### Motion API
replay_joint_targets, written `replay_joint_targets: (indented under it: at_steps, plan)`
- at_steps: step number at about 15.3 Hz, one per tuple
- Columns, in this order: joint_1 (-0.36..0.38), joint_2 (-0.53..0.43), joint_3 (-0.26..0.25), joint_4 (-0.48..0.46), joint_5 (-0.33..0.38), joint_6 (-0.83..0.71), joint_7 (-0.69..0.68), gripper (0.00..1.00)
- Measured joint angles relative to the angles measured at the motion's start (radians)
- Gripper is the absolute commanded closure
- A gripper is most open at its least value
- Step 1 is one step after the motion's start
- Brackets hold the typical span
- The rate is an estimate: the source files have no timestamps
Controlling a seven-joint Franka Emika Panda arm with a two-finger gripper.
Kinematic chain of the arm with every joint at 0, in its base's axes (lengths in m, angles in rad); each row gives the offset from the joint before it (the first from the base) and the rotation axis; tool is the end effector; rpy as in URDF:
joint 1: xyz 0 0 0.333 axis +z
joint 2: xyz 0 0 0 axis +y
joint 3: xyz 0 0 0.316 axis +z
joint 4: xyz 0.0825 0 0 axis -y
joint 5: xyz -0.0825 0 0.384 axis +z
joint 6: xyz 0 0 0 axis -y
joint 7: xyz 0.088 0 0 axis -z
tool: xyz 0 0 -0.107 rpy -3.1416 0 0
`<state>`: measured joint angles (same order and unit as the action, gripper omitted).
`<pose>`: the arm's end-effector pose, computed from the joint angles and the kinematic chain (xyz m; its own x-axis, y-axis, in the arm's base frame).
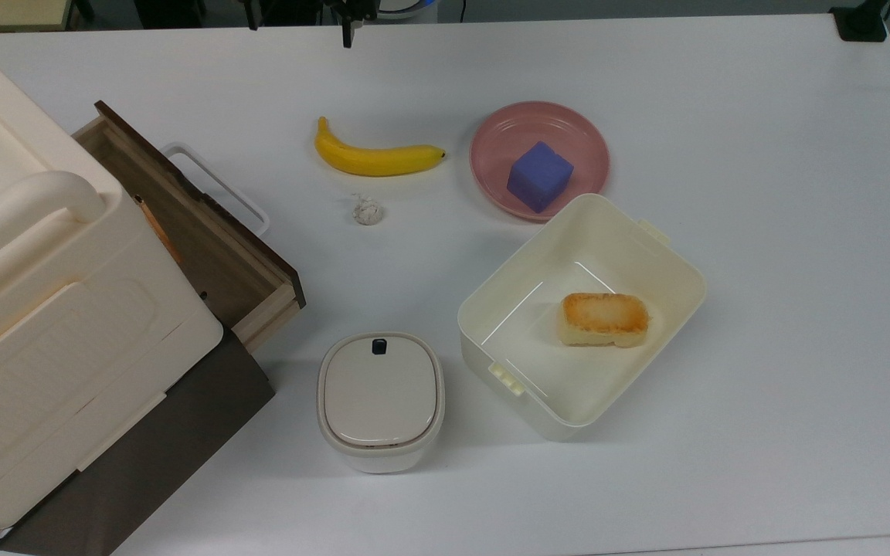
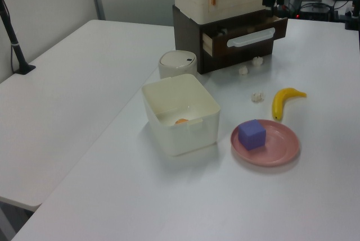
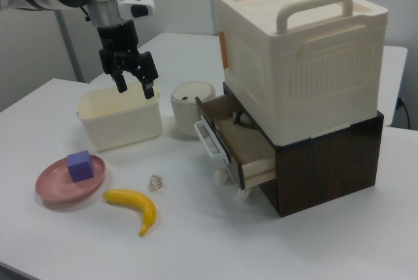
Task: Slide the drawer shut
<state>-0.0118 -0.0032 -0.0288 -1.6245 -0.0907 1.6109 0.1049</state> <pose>0.5552 -0.0320 0.6048 0.9900 -0.1410 -0.0010 -0.1403 -0.9859 0.0910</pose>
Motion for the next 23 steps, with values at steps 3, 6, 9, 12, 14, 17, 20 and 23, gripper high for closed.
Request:
replay_joint_targets:
  at_steps: [3,6,9,12,14,17,20,23]
  plan:
    - [0.000,0.000,0.000,0.000,0.000,0.000,-0.001,0.00]
    - [0.000,0.000,0.001,0.000,0.000,0.000,-0.002,0.00]
    - [0.000,0.000,0.003,-0.006,0.000,0.000,-0.002,0.00]
    - [0.000,0.000,0.003,-0.030,0.000,-0.017,-0.002,0.08]
    - [-0.001,0.000,0.003,-0.048,0.000,-0.053,-0.001,0.69]
    - [-0.009,0.000,0.001,-0.055,0.009,-0.057,0.001,1.00]
    - [-0.024,0.000,-0.002,-0.056,0.027,-0.057,0.006,1.00]
    - [-0.043,0.001,-0.004,-0.087,0.031,-0.023,0.023,1.00]
